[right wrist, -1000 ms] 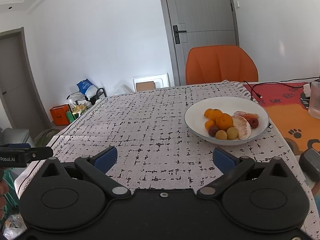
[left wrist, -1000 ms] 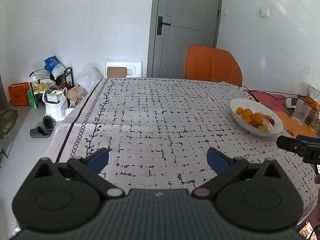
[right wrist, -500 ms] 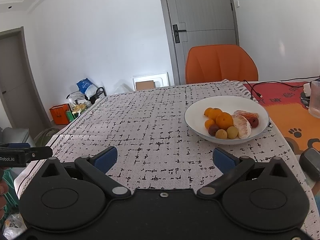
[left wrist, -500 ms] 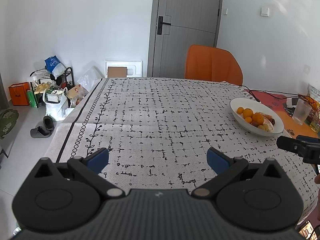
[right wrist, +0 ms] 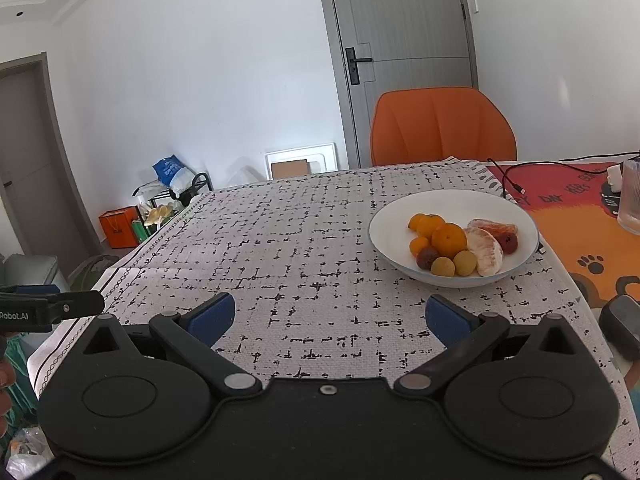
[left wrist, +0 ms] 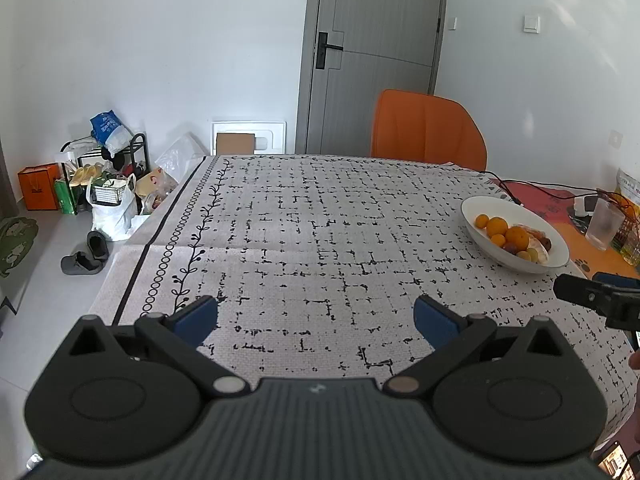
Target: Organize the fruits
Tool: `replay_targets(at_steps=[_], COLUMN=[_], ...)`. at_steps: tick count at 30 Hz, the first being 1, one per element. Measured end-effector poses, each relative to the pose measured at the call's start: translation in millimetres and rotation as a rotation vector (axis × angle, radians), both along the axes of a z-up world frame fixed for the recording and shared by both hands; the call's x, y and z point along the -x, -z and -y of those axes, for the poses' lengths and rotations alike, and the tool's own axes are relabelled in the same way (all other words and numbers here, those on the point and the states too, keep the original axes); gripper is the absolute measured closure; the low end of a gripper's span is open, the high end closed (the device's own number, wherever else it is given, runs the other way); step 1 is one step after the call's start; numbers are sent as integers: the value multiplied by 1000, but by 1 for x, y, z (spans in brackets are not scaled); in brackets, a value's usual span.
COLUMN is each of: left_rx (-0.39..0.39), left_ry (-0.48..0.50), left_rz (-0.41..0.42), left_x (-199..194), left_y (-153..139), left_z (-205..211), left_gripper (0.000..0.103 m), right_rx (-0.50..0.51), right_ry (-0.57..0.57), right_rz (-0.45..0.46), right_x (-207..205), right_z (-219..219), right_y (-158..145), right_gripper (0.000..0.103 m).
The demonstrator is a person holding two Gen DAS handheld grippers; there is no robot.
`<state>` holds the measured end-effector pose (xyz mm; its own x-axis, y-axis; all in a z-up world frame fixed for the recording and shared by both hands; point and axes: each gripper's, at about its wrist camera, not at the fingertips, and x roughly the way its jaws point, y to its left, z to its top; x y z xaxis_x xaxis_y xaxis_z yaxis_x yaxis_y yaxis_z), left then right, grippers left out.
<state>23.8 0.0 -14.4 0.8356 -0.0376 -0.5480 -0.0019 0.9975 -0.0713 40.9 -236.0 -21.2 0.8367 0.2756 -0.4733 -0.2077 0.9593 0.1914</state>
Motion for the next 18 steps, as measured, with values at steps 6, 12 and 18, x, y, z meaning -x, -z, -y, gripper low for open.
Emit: replay_targets(at_steps=[6, 12, 18], left_rx=[1, 1, 1], left_ry=[4, 5, 7], left_rz=[0, 1, 1], left_x=[0, 0, 0], left_y=[0, 1, 0], left_z=[0, 1, 1], left_gripper=[0, 0, 0], right_rx=[-2, -2, 0], right_ry=[1, 1, 2], right_rz=[-2, 0, -2], right_x=[0, -1, -1], right_z=[1, 0, 0], right_y=[0, -1, 0], right_gripper=[0, 0, 0])
